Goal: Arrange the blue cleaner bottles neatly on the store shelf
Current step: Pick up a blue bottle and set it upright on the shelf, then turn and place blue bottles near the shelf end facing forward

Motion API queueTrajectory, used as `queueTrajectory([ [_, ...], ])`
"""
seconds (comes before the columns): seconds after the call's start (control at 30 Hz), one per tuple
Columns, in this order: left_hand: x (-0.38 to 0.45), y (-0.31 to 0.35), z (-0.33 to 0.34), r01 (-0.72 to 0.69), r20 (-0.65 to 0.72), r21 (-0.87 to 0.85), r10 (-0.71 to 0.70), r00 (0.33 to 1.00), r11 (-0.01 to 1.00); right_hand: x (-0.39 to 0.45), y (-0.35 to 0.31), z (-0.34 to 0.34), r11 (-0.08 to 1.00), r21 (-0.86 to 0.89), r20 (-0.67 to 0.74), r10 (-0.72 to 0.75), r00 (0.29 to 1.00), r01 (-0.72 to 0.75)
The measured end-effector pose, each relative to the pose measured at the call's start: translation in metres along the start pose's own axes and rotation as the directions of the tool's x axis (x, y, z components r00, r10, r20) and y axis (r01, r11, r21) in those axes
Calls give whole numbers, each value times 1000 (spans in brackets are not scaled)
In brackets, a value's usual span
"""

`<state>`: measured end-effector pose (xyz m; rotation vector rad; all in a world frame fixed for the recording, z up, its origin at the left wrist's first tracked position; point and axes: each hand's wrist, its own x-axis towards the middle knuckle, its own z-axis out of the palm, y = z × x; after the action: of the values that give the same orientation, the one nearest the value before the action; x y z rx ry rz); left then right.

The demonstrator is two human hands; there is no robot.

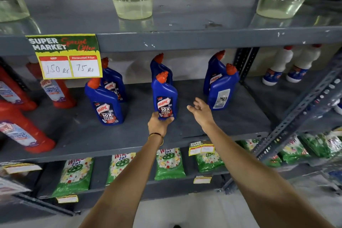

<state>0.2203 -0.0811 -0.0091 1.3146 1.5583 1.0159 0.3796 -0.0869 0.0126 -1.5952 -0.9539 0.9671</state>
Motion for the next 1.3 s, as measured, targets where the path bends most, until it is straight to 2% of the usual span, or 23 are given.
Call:
queueTrajectory([
  [0.13, -17, 4, 22, 13, 90, 34, -16, 996, 999, -23, 14, -24, 1000, -6, -60, 25, 998, -25],
  [0.3, -24, 25, 54, 1, 170, -15, 1, 985, 1000, -23, 17, -68, 998, -48, -169, 33, 985, -42],
  [0.47, -15, 41, 84, -34, 165, 30, 29, 986, 999, -3, 17, -101, 997, -50, -209, 47, 977, -59],
  [0.8, 12, 81, 156, -70, 111, 59, 63, 992, 996, 70, 14, -150, 994, -70, -104, 77, 992, -85],
  [1.03, 20, 90, 174, -98, 167, 37, 90, 982, 995, 93, 23, -154, 984, -180, 86, 21, 996, -5],
  [1.3, 23, 89, 181, -99, 182, -82, 112, 977, 992, 96, 25, -154, 991, -122, 106, -41, 993, 54],
])
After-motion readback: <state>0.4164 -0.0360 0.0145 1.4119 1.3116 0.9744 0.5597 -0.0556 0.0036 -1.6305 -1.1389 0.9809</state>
